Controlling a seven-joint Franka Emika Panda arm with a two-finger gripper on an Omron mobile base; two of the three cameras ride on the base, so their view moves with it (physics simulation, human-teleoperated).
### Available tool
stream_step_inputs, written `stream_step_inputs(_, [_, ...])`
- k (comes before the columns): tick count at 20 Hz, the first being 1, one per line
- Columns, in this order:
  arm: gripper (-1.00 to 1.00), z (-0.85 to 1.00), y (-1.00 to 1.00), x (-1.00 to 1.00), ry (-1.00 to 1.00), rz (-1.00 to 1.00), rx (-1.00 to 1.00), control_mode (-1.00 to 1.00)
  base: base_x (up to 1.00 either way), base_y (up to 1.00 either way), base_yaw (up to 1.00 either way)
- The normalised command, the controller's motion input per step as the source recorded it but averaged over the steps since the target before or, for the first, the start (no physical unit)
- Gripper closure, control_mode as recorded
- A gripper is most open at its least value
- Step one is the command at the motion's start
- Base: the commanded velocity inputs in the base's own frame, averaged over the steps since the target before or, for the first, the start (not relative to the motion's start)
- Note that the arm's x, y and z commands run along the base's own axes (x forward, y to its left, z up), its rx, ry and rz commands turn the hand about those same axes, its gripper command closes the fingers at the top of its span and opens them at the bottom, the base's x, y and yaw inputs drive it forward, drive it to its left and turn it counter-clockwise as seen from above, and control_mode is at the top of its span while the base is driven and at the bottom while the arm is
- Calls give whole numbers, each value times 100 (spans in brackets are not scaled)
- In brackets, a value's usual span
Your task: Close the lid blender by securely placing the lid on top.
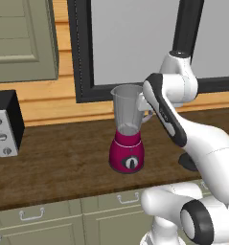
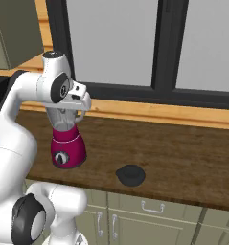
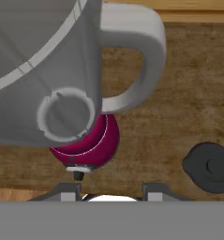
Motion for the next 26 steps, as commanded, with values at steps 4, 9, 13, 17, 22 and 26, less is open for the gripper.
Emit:
stream_step_inputs(4, [-100, -8, -63, -37, -2, -6, 10, -100, 0, 0, 0])
stream_step_inputs(9, [-100, -30, -100, -63, -5, -17, 18, -100, 0, 0, 0])
stream_step_inputs(13, [-100, -42, -100, -60, -1, -24, 22, -100, 0, 0, 0])
stream_step_inputs(17, [-100, -69, -100, -13, 7, -33, 6, -100, 0, 0, 0])
stream_step_inputs(22, [-100, -83, -97, 7, 31, -42, 0, -100, 0, 0, 0])
stream_step_inputs(26, [-100, -60, -31, 37, 40, -36, 0, -100, 0, 0, 0])
